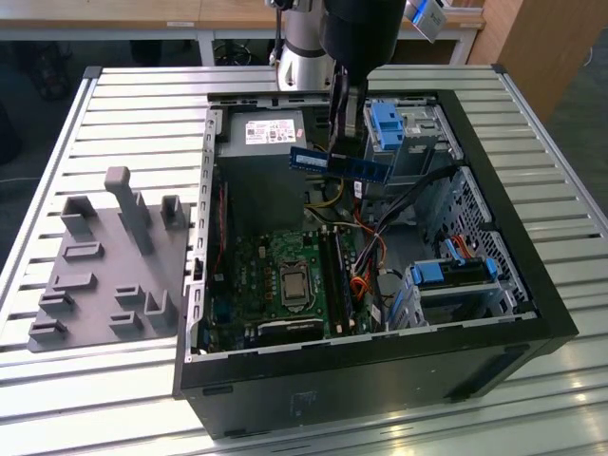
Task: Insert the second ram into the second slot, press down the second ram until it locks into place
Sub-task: 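Press down the second ram until it locks into place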
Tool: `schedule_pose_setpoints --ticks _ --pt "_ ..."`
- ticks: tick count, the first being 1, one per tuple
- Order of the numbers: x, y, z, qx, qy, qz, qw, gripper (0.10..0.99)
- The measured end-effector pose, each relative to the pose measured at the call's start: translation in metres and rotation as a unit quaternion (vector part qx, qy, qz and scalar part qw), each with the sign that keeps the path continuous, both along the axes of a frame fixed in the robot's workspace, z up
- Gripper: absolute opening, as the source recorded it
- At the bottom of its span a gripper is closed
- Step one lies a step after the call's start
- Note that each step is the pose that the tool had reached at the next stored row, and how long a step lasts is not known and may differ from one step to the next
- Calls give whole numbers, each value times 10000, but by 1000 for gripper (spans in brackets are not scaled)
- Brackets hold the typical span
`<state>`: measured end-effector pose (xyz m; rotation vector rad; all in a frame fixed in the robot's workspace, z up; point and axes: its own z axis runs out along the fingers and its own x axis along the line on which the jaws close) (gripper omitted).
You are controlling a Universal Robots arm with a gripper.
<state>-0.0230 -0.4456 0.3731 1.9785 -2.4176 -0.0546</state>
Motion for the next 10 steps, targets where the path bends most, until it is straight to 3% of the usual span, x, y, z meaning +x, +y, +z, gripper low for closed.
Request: schedule_pose_setpoints --ticks 10 --pt "0 0 0 0 0 -98 10000 137"
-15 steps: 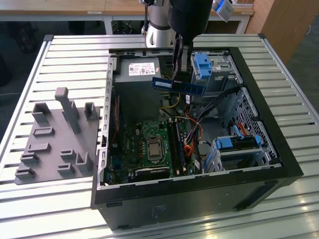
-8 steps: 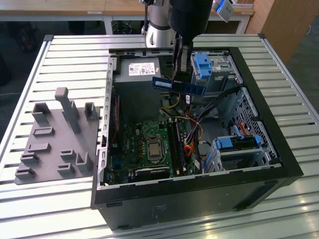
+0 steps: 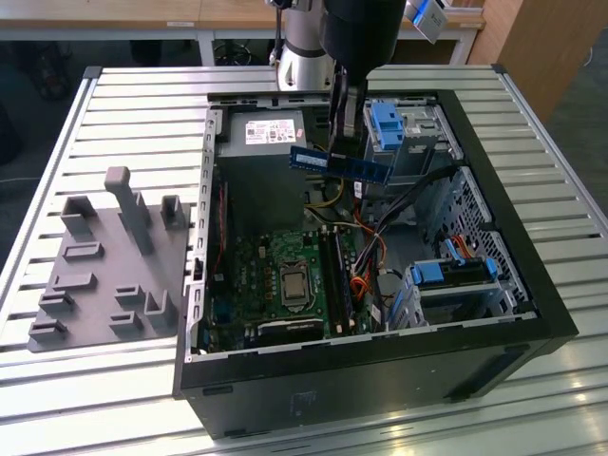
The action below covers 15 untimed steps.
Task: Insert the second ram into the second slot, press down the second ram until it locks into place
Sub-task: 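Press down the second ram until it locks into place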
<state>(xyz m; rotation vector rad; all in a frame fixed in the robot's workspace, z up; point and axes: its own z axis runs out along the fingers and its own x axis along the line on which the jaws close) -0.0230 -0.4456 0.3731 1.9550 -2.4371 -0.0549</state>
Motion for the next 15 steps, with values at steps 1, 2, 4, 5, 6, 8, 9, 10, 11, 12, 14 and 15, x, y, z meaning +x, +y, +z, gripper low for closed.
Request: schedule_pose_setpoints --ticks 1,2,4,5,6,8,9,10,11,12,14,15 --pt "0 0 0 0 0 -10 10000 137" --pt "0 0 0 0 0 -19 10000 137" --pt "0 0 0 0 0 -39 10000 137" --pt "0 0 0 0 0 -50 10000 137" --pt "0 0 0 0 0 -61 10000 137" --pt "0 0 0 0 0 -80 10000 137" --pt "0 0 0 0 0 -90 10000 137" --pt "0 0 0 0 0 -99 10000 137" --pt "0 0 0 0 0 -109 9999 137" --pt "0 0 0 0 0 -119 9999 137" --pt "0 0 0 0 0 -139 9999 137" --pt "0 0 0 0 0 -149 9999 137"
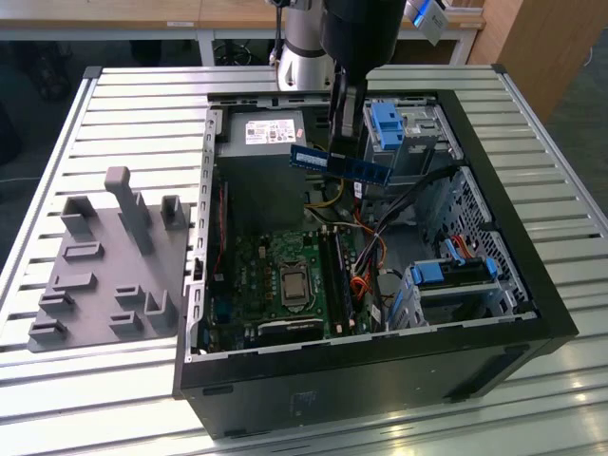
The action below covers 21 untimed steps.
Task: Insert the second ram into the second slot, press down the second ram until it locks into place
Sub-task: 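Press down the second ram until it locks into place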
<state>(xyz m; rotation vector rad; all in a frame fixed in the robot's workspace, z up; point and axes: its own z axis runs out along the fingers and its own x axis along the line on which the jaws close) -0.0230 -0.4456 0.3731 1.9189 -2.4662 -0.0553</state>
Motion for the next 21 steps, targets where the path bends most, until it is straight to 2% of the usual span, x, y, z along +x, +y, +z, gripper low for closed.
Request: schedule_pose_setpoints --ticks 21 --pt "0 0 0 0 0 -222 9998 137"
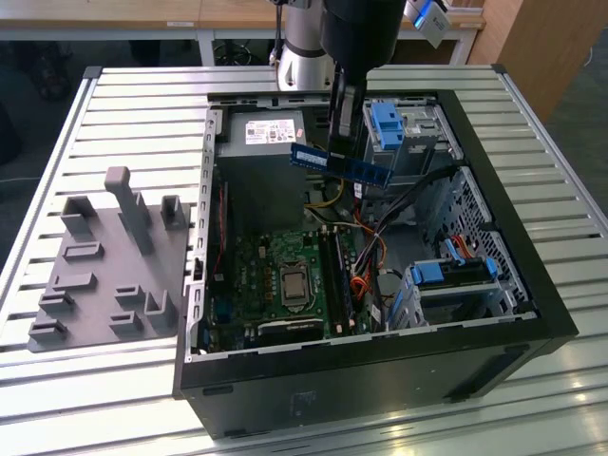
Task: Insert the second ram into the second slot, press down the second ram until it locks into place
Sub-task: 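Press down the second ram until it locks into place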
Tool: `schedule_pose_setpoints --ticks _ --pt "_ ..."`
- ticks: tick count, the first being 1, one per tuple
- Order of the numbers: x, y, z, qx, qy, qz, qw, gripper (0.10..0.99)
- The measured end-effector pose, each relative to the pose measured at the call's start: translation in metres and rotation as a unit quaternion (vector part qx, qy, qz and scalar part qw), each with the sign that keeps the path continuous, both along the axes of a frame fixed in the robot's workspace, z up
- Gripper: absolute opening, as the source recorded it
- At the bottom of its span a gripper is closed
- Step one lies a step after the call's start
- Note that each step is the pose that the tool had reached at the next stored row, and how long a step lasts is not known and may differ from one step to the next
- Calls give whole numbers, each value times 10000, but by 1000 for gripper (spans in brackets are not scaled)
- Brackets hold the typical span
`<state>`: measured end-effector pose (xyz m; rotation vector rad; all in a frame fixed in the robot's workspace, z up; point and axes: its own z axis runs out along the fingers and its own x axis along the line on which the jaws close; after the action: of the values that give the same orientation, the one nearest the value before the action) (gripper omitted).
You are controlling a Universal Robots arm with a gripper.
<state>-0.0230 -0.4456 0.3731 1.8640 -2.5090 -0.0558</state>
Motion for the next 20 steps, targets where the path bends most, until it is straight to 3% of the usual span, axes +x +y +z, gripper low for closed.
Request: schedule_pose_setpoints --ticks 20 --pt "0 0 0 0 0 -201 9998 137"
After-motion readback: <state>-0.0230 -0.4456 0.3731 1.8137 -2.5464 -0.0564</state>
